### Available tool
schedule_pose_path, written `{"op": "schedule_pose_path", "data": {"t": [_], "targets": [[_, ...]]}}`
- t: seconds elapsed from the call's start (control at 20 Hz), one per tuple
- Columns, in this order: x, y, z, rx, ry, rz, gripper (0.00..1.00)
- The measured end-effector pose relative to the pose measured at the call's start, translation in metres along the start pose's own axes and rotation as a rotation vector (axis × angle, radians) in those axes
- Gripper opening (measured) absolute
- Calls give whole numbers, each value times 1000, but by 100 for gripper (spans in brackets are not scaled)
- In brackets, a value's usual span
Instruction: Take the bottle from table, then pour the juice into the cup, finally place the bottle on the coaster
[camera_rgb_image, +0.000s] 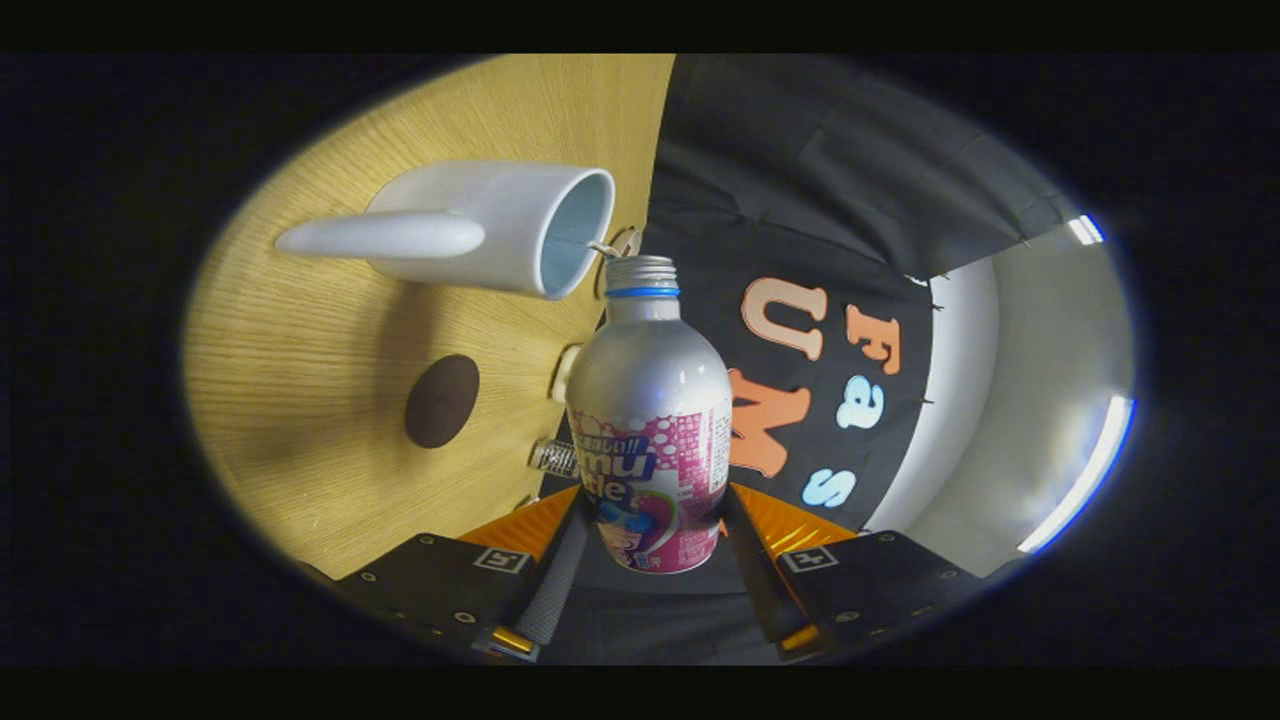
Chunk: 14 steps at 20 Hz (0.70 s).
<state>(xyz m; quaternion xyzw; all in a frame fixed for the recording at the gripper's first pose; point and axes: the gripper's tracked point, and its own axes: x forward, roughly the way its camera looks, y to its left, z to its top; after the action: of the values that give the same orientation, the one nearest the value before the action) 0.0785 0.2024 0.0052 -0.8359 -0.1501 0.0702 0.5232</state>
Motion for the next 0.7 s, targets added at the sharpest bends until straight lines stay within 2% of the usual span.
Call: {"op": "schedule_pose_path", "data": {"t": [0.7], "targets": [[1,-5,2,-42,-12,10,75]]}}
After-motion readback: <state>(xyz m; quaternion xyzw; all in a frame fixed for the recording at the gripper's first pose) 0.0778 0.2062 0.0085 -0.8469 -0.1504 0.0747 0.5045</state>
